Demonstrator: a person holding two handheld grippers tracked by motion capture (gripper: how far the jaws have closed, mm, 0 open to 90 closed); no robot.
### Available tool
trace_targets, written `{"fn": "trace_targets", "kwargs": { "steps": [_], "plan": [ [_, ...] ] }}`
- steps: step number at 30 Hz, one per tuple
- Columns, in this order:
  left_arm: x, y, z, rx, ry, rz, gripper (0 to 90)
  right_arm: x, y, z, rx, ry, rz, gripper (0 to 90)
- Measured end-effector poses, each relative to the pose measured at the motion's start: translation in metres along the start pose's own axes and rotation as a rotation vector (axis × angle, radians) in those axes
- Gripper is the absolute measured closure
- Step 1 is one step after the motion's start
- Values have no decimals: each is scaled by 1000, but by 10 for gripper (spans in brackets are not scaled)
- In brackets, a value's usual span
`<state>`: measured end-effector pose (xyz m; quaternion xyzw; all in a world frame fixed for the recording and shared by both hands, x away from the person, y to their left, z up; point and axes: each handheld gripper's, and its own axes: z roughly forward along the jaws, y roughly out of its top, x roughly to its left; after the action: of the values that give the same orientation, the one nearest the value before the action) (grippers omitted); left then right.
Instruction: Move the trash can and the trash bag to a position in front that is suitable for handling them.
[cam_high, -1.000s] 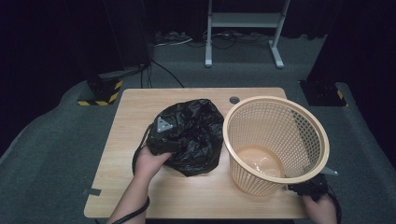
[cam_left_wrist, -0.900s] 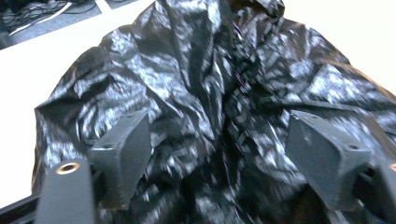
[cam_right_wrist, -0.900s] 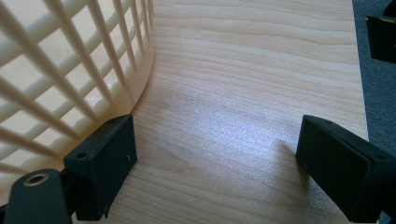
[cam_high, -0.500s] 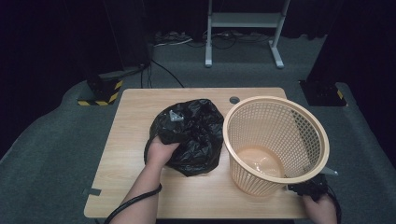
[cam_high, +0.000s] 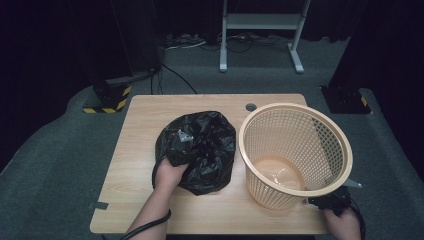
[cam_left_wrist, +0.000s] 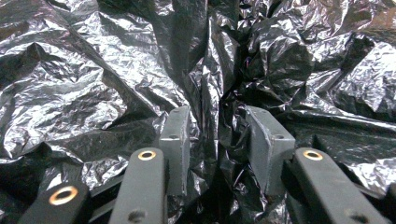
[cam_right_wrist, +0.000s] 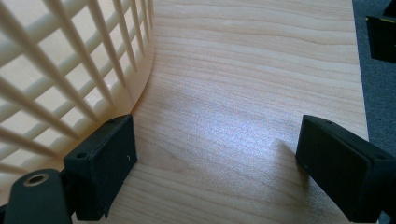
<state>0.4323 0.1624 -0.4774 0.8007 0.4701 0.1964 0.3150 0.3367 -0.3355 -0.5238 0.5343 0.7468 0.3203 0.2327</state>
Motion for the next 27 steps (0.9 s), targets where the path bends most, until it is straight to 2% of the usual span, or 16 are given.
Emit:
{"fn": "trace_targets", "kwargs": {
  "steps": [4, 6, 10, 11, 13, 15, 16, 21, 27],
  "plan": [
    [-2, -18, -12, -15, 24, -47, 630, 0, 0, 0, -1, 0, -3, 123],
    [-4, -25, -18, -10, 41, -42, 633, 0, 0, 0, -1, -1, -4, 123],
    [-13, -43, -38, -15, 48, -47, 639, 0, 0, 0, -1, -1, -5, 123],
    [-13, -43, -38, -15, 48, -47, 639, 0, 0, 0, -1, -1, -6, 123],
    [-19, -51, -46, -16, 62, -36, 640, 0, 0, 0, -1, -1, -7, 123],
    [-21, -58, -52, -22, 71, -42, 639, 0, 0, 0, 1, -1, -3, 123],
    [-22, -63, -56, -18, 88, -39, 639, 0, 0, 0, 1, -1, -2, 123],
    [-22, -76, -66, -23, 108, -50, 637, 0, 0, -1, 4, 6, -9, 125],
    [-20, -83, -80, -75, 119, -64, 592, -4, -2, -8, -9, 2, -6, 149]
  ]
}}
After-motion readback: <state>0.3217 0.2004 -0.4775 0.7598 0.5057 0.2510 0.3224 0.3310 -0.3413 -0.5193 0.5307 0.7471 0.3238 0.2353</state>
